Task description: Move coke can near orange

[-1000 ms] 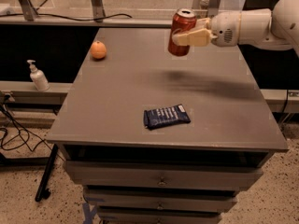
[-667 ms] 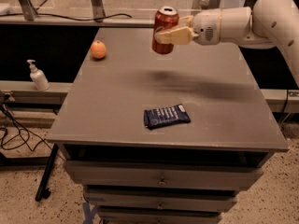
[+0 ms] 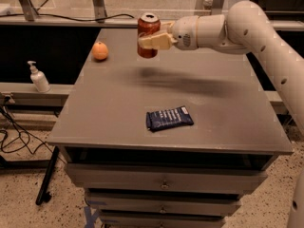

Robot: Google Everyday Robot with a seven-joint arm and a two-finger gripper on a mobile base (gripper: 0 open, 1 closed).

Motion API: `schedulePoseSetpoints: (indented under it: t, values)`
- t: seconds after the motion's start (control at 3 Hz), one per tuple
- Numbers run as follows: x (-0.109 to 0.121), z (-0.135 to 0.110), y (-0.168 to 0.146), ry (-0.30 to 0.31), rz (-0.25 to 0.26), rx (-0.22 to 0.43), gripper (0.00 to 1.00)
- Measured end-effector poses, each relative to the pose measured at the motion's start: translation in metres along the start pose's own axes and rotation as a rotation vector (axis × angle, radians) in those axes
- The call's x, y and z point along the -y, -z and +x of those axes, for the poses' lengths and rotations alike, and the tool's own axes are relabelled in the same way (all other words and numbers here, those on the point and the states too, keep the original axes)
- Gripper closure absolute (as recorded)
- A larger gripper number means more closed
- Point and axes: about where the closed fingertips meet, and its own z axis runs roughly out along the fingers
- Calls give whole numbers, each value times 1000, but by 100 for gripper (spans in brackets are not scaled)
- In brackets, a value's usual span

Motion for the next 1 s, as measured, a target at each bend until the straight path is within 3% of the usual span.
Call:
schedulePoseSetpoints:
  t: [0.33,1.0]
  values:
    - [10,3,-24,1,-22,6,100]
    - [18,6,-73,15,-78,-39,100]
